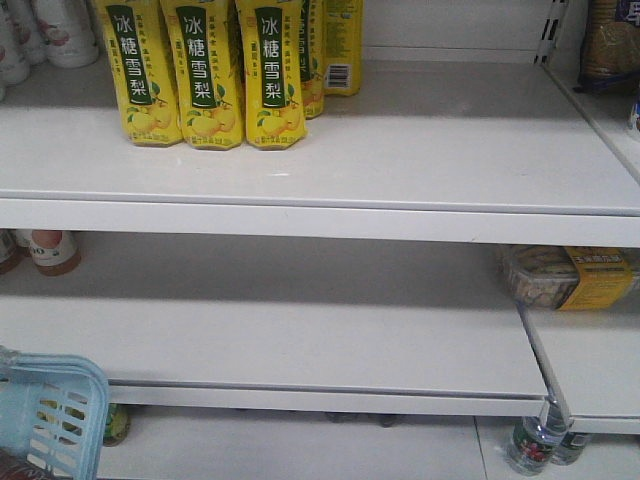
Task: Place coke in basket with both arms
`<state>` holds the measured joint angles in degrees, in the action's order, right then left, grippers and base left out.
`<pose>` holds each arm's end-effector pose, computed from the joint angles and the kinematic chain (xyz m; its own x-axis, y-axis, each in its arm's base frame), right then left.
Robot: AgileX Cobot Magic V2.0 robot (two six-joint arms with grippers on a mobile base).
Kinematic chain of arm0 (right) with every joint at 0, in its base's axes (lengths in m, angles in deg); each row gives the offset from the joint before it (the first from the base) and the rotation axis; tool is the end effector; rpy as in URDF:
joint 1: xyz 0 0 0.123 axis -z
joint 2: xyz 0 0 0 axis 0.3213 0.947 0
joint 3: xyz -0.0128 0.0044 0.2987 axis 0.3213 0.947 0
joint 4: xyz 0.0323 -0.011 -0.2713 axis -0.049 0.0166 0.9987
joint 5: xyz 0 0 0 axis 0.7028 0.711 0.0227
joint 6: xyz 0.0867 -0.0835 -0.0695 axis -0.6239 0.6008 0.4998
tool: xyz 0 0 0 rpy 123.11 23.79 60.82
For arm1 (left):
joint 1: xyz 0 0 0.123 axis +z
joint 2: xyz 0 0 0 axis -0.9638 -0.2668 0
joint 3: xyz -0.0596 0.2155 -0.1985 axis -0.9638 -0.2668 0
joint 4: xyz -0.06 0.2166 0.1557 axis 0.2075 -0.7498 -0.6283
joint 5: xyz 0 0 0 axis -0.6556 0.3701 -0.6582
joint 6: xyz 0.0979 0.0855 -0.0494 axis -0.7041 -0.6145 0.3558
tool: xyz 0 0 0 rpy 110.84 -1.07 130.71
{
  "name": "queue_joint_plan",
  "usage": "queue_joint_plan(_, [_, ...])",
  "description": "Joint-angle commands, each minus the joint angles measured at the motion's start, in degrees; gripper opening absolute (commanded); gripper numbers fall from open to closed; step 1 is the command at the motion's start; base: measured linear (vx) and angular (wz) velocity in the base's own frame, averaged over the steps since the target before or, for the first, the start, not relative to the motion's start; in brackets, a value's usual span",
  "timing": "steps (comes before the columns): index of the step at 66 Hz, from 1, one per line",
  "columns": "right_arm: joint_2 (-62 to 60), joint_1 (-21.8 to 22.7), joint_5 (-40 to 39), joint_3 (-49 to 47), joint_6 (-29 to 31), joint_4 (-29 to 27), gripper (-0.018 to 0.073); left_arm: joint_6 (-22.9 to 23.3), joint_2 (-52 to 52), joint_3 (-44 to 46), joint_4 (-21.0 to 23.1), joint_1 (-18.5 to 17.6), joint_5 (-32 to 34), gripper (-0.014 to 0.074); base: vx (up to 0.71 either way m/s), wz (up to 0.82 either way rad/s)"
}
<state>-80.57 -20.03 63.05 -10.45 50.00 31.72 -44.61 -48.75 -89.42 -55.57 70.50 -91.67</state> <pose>0.1127 0.0012 0.1934 -0.0306 0.0866 -0.9958 -0.0099 0.9962 0.0869 0.1130 -0.0086 0.1843 -0.0716 -0.0243 -0.9971 0.0726 0.9969 -0.0295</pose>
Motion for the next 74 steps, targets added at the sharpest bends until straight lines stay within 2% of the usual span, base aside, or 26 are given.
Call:
queue_joint_plan(1, [-1.12,-0.01,-4.02,0.7,-1.43,1.02,-0.001,-0.36,1.26,0.51,-1.08,0.1,9.49,-0.0006,0.0,0.0])
queue_joint_plan(7, [-1.12,-0.01,-4.02,0.7,-0.7,1.1,-0.001,-0.36,1.26,0.51,-1.08,0.1,9.49,-0.0006,0.0,0.0])
queue_joint_plan(19, [-1.12,-0.01,-4.02,0.7,4.84,0.67,-0.001,-0.36,1.26,0.51,-1.08,0.1,9.49,-0.0006,0.0,0.0])
queue_joint_plan(74, [-1.06,-0.01,-4.02,0.65,4.6,0.66,-0.001,-0.36,1.26,0.51,-1.08,0.1,9.49,-0.0006,0.0,0.0])
